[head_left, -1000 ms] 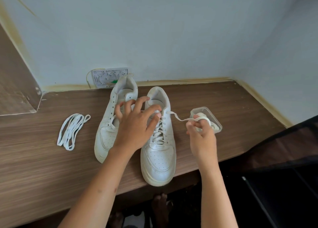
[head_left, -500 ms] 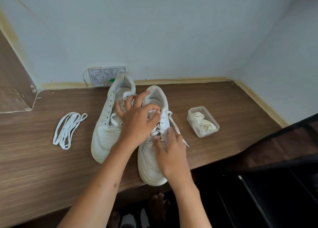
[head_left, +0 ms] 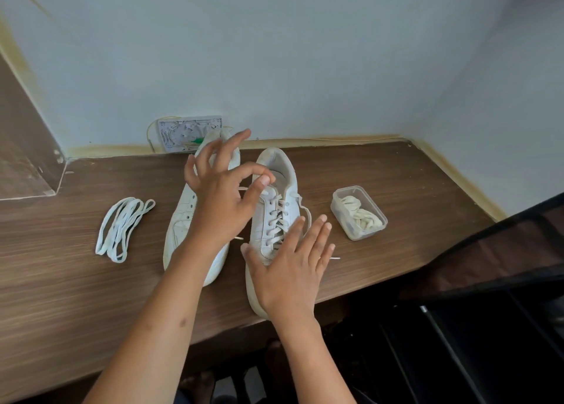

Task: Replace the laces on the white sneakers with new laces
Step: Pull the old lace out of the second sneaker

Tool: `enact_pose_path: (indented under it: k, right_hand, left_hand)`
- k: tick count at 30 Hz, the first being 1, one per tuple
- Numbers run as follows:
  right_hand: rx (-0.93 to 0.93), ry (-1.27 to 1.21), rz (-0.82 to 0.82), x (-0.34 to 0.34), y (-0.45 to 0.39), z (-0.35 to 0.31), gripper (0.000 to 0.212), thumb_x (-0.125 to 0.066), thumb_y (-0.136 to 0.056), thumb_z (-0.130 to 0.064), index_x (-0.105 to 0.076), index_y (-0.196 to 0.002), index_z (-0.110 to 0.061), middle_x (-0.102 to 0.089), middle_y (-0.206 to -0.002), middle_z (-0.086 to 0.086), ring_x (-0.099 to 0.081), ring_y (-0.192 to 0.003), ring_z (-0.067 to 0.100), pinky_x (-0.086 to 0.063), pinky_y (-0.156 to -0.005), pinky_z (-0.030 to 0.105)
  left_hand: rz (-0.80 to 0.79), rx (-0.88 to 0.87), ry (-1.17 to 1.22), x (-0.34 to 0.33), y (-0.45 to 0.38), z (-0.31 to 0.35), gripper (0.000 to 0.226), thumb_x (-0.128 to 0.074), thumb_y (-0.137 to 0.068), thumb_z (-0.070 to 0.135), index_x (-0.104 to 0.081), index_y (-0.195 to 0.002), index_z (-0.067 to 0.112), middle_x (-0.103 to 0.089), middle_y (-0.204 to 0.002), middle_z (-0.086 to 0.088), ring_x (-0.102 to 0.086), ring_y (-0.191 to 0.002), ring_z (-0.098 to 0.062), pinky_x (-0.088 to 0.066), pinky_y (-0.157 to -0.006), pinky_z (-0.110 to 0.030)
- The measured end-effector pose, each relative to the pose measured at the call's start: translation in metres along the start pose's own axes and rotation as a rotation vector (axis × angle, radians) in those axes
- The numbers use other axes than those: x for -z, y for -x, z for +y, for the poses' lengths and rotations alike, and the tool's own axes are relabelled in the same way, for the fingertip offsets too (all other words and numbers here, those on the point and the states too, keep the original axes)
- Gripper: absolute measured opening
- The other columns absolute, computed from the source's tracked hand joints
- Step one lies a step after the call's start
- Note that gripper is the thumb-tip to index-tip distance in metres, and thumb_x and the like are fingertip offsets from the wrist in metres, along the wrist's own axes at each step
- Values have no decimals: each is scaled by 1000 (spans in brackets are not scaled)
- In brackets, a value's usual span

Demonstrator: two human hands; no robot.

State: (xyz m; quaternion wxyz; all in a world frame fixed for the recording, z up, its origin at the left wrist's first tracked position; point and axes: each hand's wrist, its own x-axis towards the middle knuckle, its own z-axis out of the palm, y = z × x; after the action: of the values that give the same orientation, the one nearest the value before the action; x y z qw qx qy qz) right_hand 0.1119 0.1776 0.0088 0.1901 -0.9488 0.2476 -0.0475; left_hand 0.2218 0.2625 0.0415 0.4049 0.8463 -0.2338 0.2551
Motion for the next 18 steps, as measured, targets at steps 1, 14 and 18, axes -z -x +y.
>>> enact_pose_path:
  k: [1, 14, 18]
  right_hand:
    - [2, 10, -7, 1, 0, 0, 106, -27, -88, -79, 19, -153, -9, 41, -152, 15, 46, -136, 23, 24, -116, 44]
    - [5, 14, -14, 2, 2, 0, 111, 2, -70, -83, 19, -153, -12, 42, -152, 8, 48, -134, 19, 24, -116, 44]
    - [20, 7, -49, 5, -1, 0, 102, -25, -89, -78, 16, -154, -11, 40, -154, 9, 45, -137, 19, 25, -114, 42]
  left_hand:
    - [-30, 25, -26, 0, 1, -1, 16, -59, -89, 48, -73, -89, 40, -39, -152, 14, -23, -141, -25, -6, -114, -57]
    - [-203, -63, -187, -36, 16, 0, 39, -32, -94, 44, -68, -91, 28, -31, -158, 6, -13, -147, -34, 2, -114, -60]
    - [-140, -53, 13, -29, 12, -2, 23, -47, -91, 40, -67, -85, 30, -34, -155, 7, -15, -145, -29, -4, -114, -57]
